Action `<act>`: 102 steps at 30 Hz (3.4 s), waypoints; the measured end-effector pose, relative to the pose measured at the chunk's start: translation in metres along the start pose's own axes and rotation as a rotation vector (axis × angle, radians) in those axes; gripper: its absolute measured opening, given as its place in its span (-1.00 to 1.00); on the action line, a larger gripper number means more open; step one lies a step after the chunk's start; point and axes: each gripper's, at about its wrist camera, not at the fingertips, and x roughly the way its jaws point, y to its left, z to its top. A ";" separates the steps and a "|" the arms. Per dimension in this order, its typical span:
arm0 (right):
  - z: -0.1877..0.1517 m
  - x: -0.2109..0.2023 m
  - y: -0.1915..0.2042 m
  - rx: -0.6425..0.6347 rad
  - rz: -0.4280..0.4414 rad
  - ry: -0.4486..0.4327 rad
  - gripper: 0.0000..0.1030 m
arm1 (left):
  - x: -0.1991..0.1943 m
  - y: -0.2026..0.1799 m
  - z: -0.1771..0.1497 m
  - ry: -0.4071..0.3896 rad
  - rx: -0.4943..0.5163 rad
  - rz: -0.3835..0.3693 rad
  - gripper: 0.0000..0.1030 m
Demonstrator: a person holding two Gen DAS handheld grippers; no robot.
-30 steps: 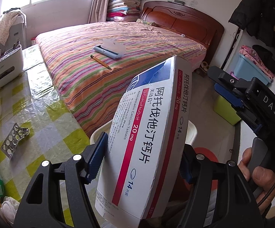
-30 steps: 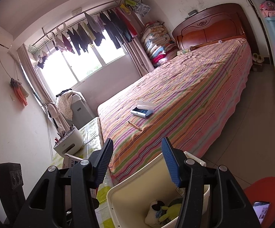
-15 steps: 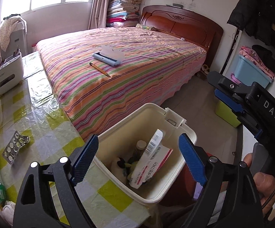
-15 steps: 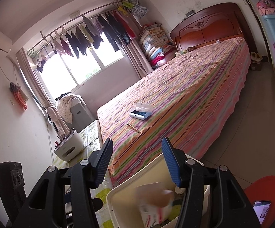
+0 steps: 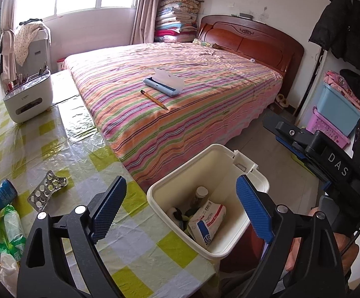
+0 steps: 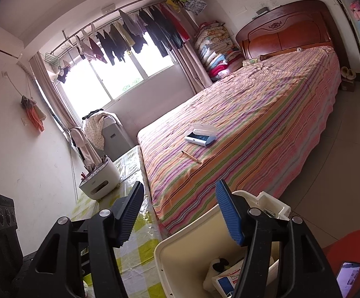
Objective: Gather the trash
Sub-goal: 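Reach the left tool to the brown blue-labelled medicine bottle and close on it, then lift the bottle with the left tool while the right tool grasps the silver blister pack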
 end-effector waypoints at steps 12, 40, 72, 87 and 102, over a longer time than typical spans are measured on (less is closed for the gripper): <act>-0.013 0.023 0.038 -0.043 0.067 0.078 0.22 | -0.026 0.063 0.015 0.052 0.128 0.220 0.72; -0.043 0.035 0.080 -0.107 0.156 0.174 0.22 | 0.045 0.312 -0.006 0.534 -0.018 0.475 0.72; -0.089 0.103 0.136 -0.130 0.197 0.410 0.22 | 0.002 0.346 -0.032 0.345 -0.507 0.352 -0.17; -0.138 0.165 0.190 -0.138 0.235 0.679 0.22 | -0.125 0.316 -0.014 -0.080 -0.715 0.165 -0.19; -0.148 0.223 0.210 0.026 -0.014 0.836 0.22 | -0.176 0.281 -0.031 -0.226 -0.730 0.054 -0.19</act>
